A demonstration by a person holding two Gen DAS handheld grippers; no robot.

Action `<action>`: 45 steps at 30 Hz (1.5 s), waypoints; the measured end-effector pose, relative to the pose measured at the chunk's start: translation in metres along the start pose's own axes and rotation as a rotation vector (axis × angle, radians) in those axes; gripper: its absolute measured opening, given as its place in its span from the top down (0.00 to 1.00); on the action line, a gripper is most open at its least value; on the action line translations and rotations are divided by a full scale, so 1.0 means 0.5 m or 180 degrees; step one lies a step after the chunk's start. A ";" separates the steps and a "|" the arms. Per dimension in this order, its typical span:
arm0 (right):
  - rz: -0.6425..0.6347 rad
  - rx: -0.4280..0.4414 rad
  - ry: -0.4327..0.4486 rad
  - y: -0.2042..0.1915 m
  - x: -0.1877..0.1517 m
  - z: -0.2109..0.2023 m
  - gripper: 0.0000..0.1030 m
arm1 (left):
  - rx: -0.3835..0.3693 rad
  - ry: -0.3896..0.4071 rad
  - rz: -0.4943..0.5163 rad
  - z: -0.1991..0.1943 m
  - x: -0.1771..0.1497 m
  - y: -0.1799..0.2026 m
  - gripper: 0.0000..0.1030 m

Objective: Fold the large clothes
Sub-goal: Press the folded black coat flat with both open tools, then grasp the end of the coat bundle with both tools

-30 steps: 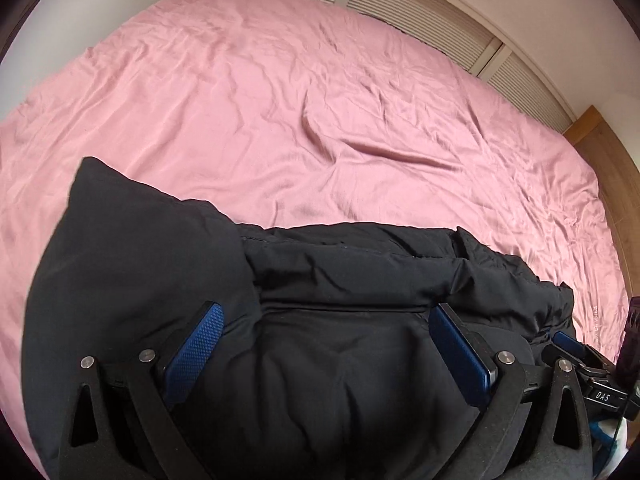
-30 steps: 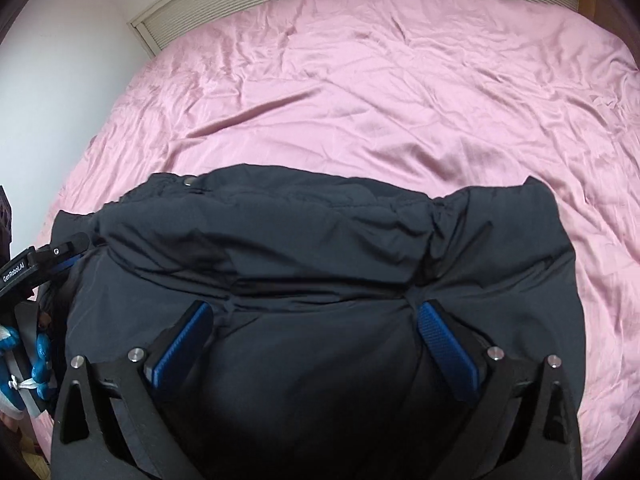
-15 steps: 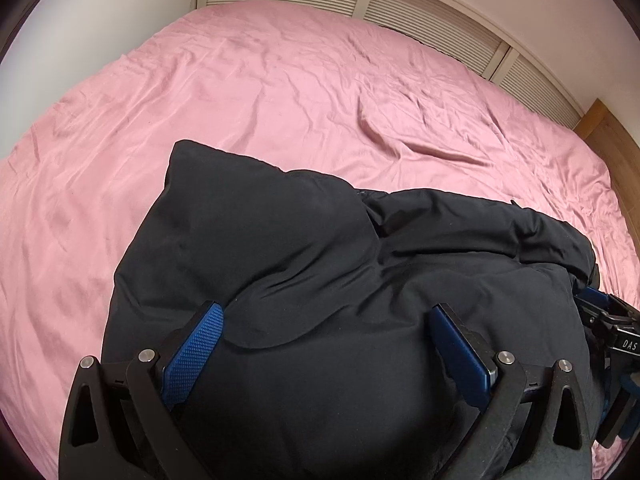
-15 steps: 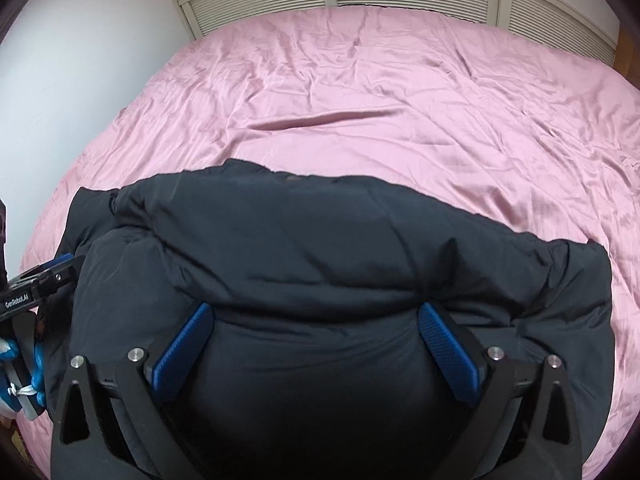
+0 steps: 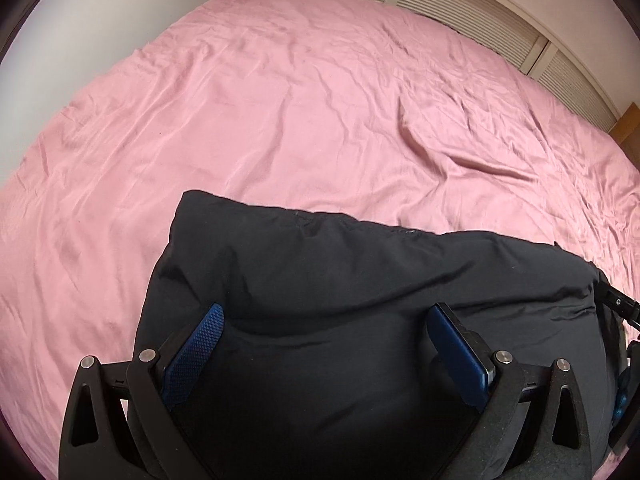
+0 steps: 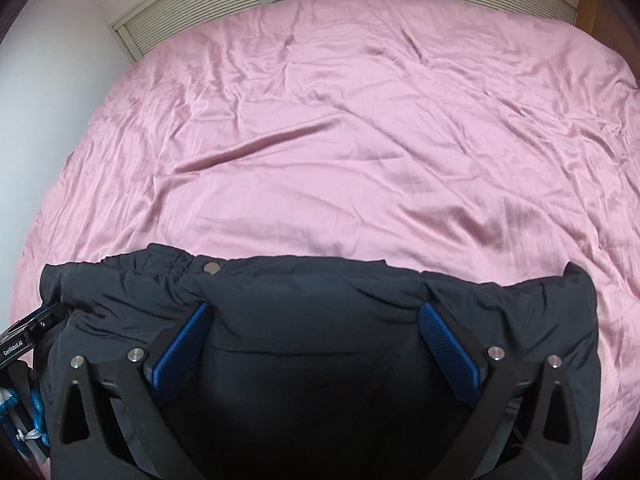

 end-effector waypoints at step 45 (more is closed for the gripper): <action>0.1155 0.0850 -0.0423 0.447 -0.276 -0.174 0.00 | -0.0871 -0.0060 -0.0631 -0.124 -0.171 -0.222 0.03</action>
Point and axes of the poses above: each gripper's, at about its wrist camera, not at the fingertips, and z roughly the way its jaws point, y to its right, x to its top, the point moved 6 cm from there along z, roughly the way its jaws point, and after that the axes turned 8 degrees about z, right-handed, at the moved point
